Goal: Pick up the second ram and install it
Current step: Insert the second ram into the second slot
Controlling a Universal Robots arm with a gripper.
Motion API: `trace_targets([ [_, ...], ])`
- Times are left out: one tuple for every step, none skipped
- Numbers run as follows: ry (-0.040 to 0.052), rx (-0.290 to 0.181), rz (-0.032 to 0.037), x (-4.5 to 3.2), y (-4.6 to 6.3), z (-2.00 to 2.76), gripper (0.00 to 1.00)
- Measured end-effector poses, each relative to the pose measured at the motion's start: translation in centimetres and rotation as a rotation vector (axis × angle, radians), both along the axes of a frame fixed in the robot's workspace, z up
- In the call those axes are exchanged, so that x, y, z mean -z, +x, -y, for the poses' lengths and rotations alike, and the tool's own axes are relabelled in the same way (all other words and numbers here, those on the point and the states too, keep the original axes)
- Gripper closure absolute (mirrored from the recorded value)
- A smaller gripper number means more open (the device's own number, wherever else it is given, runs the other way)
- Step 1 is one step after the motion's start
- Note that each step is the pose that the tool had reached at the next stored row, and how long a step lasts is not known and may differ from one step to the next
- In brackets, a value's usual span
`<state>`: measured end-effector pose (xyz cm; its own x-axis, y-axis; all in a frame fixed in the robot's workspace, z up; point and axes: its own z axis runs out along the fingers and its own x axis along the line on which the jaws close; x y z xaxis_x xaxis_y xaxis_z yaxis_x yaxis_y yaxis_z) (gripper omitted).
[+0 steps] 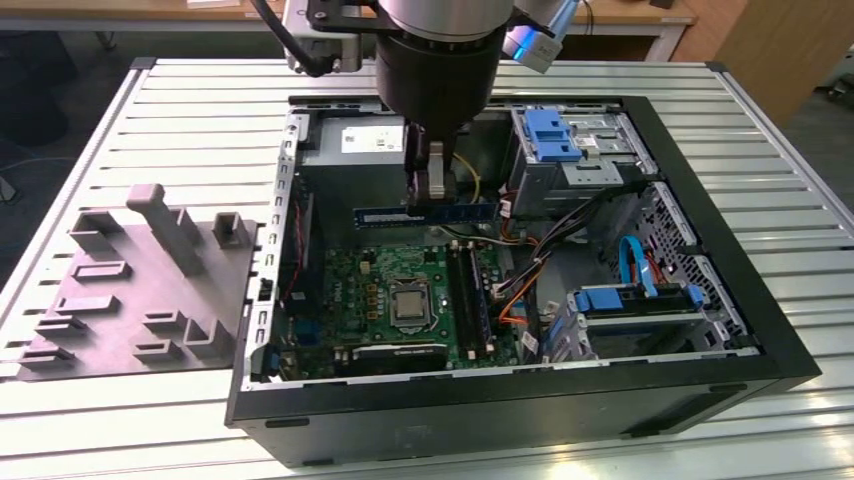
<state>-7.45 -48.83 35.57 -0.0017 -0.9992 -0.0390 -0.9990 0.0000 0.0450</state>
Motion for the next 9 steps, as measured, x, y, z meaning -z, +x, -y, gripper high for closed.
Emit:
trace_targets([
  [0.0001,0.0,0.0,0.0,0.0,0.0,0.89],
  [0.0,0.0,0.0,0.0,0.0,0.0,0.89],
  [0.0,0.0,0.0,0.01,0.0,0.0,0.89],
  [0.0001,0.0,0.0001,0.01,0.0,0.0,0.89],
  [0.0004,0.0,0.0001,0.01,0.0,0.0,0.89],
  [0.0007,0.0,0.0001,0.01,0.0,0.0,0.89],
  [0.001,0.0,0.0001,0.01,0.0,0.0,0.89],
  [0.001,0.001,0.0,0.01,0.0,0.0,0.89],
  [0.001,0.009,0.0,0.02,0.0,0.0,0.89],
])
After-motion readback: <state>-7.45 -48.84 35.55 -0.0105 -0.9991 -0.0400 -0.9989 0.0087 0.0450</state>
